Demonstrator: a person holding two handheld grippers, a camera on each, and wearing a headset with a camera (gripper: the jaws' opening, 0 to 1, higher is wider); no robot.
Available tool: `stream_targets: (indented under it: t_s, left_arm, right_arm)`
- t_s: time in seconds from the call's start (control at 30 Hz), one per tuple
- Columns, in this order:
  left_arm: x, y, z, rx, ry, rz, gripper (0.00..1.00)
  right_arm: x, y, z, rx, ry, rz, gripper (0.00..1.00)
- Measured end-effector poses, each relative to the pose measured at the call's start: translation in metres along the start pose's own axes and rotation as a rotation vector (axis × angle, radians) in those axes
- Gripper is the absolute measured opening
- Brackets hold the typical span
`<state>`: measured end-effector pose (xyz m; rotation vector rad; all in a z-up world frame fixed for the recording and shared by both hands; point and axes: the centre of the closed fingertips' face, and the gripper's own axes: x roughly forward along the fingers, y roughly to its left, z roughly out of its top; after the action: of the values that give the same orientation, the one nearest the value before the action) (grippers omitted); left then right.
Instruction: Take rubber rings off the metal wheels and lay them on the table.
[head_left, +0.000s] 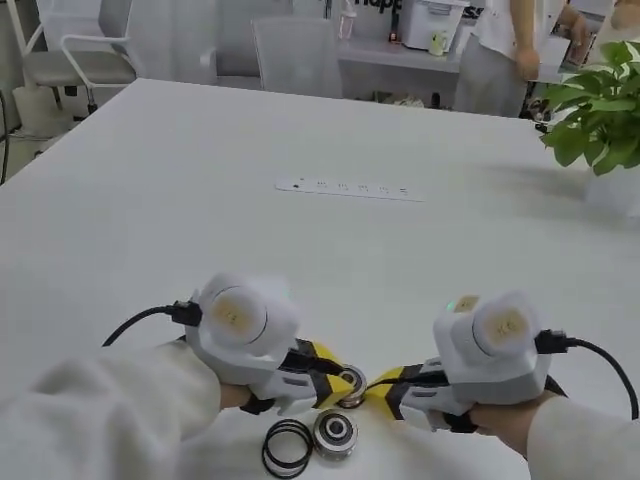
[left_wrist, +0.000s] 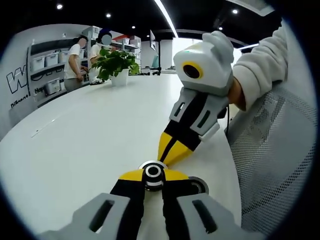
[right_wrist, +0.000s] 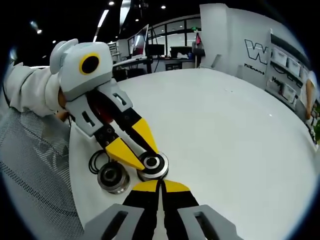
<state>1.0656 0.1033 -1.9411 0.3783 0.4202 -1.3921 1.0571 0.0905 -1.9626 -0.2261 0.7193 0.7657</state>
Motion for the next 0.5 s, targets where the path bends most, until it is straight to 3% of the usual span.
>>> stream_targets:
  t_s: [0.3,0.43,0.5]
  left_arm:
    - [-0.001,0.0,-0.001,0.009,-0.009,-0.008,0.07]
    - [-0.001,0.0,-0.001,0.012,-0.01,-0.009,0.07]
    - [-0.001,0.0,-0.001,0.013,-0.012,-0.009,0.07]
  right_arm:
    - [-0.003,-0.006,0.003,0.099,-0.029,-0.009,0.0]
    - [-0.006,-0.008,0.012,0.218,-0.09,0.012,0.0]
    - [-0.007,-0.008,0.012,0.244,-0.087,0.016,0.0]
